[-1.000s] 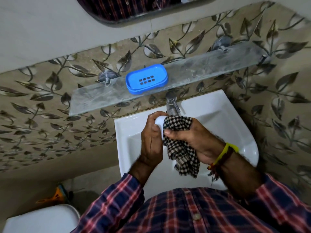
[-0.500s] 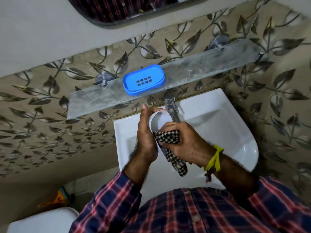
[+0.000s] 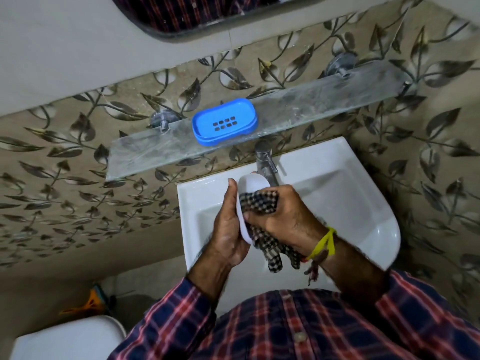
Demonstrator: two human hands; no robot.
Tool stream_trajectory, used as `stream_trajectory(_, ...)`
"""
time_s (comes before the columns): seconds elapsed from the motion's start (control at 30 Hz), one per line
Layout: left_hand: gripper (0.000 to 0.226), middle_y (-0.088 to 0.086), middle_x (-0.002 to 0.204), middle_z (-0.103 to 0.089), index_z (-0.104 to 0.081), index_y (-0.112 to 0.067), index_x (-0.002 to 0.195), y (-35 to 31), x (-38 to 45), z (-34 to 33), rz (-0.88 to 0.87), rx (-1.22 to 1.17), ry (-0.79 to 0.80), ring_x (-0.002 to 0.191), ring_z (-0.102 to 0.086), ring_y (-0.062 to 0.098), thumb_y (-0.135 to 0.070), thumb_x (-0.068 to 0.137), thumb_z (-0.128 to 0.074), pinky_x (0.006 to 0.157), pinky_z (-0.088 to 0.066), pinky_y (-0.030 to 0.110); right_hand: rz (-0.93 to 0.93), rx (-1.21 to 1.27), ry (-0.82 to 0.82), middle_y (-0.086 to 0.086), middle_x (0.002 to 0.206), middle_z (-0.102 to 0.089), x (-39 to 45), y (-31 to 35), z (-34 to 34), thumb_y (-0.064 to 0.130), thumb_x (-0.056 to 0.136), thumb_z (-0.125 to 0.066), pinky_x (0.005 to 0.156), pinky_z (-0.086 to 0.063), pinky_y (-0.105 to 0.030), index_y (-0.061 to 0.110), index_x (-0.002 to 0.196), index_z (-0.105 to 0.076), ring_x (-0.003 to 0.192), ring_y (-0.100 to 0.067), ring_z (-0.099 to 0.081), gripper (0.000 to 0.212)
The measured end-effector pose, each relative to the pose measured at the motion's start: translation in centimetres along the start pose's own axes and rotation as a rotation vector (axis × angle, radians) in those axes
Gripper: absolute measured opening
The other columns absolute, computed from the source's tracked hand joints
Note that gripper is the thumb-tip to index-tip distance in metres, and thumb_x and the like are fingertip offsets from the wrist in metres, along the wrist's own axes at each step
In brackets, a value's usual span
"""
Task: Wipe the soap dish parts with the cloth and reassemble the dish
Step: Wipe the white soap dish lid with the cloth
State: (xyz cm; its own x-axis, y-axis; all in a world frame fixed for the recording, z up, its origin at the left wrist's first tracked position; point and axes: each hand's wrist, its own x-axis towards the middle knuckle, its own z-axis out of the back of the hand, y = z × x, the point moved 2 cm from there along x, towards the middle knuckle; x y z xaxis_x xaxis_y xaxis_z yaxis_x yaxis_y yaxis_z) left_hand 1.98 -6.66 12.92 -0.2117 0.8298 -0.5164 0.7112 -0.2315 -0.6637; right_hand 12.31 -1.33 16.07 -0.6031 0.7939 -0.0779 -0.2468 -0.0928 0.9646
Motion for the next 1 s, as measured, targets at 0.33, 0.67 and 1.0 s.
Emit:
stream_trajectory(0.33,0.067,0.005,0.098,-0.079,-0.076,-0.017,0.096,0.8,0.7,-1.3,0.0,-0.075,0.001,0.087,-0.076,0.017,-0.056,0.102,-0.022,0.08,-0.06,0.03,0.237,-0.379,-0.33,0.0,0.081,-0.07,0.4,1.5,1.2,0.006,0.069,-0.071,0.067,-0.057,-0.037,0.016,0.084,-0.075,0.076,-0.025,-0.069,0.018)
stream_trajectory(0.67,0.07,0.013,0.122,-0.072,-0.063,-0.014,0.13,1.7,0.8,-0.2,0.021,-0.082,-0.012,0.113,-0.069,0.028,-0.067,0.097,-0.03,0.092,-0.055,0.039,0.29,-0.699,-0.097,-0.002,0.111,-0.065,-0.7,1.5,-0.1,0.031,0.078,-0.046,0.072,-0.059,-0.043,0.034,0.111,-0.072,0.097,-0.035,-0.066,0.042)
stream_trajectory(1.0,0.075,0.007,0.094,-0.079,-0.083,-0.027,0.086,1.0,1.7,0.2,0.0,-0.066,0.02,0.084,-0.076,0.022,-0.068,0.097,-0.022,0.069,-0.062,0.034,0.216,-0.713,0.003,-0.002,0.103,-0.066,-0.6,2.0,0.2,0.033,0.083,-0.056,0.075,-0.058,-0.043,0.03,0.106,-0.073,0.094,-0.032,-0.067,0.028)
